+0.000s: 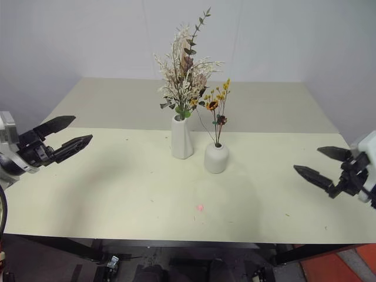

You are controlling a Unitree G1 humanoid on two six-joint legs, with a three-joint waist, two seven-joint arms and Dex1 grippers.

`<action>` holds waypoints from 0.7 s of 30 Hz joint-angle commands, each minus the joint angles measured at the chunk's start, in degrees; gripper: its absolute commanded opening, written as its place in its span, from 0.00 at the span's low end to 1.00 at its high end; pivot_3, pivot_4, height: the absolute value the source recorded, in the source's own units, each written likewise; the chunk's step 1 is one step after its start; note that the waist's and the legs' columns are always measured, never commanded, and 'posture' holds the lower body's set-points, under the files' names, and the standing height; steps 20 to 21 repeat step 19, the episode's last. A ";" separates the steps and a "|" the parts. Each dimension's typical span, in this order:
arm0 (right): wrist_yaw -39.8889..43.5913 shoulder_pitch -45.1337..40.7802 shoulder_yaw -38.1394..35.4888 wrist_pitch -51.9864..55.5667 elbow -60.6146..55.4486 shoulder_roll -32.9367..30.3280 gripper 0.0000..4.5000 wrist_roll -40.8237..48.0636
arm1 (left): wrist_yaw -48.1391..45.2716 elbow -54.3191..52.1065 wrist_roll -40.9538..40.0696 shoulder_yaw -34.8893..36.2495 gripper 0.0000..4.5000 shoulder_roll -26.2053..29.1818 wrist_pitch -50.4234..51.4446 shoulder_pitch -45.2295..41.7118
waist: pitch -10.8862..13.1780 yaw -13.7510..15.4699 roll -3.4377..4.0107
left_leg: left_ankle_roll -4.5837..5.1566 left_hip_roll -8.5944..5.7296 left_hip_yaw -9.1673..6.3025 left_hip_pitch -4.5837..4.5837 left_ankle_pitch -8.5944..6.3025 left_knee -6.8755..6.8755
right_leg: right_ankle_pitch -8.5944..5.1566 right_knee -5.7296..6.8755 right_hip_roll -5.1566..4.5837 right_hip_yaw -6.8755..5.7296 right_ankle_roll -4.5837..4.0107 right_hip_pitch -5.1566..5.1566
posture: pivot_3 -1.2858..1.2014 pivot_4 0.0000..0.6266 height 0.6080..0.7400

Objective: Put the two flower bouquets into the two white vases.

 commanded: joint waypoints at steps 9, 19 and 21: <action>-0.16 -3.36 2.64 -0.32 -1.95 0.10 1.00 -1.76 | -0.60 -3.01 -3.29 0.37 0.99 0.29 0.51 0.88 | 0.00 0.00 0.00 | 0.00 0.01 0.02 -0.02 0.00 -0.06 | -0.02 0.00 0.00 0.01 -0.05 -0.04 | 0.52 0.24 1.00; -2.93 -2.62 1.48 1.42 -6.79 0.52 1.00 -2.66 | -3.58 4.49 -0.97 -5.01 0.99 0.44 -1.91 -5.25 | 0.00 0.03 0.00 | 0.00 0.01 0.02 -0.03 0.00 -0.07 | -0.02 -0.01 0.01 0.00 -0.05 -0.05 | 0.52 0.24 1.00; -2.93 -2.62 1.48 1.42 -6.79 0.52 1.00 -2.66 | -3.58 4.49 -0.97 -5.01 0.99 0.44 -1.91 -5.25 | 0.00 0.03 0.00 | 0.00 0.01 0.02 -0.03 0.00 -0.07 | -0.02 -0.01 0.01 0.00 -0.05 -0.05 | 0.52 0.24 1.00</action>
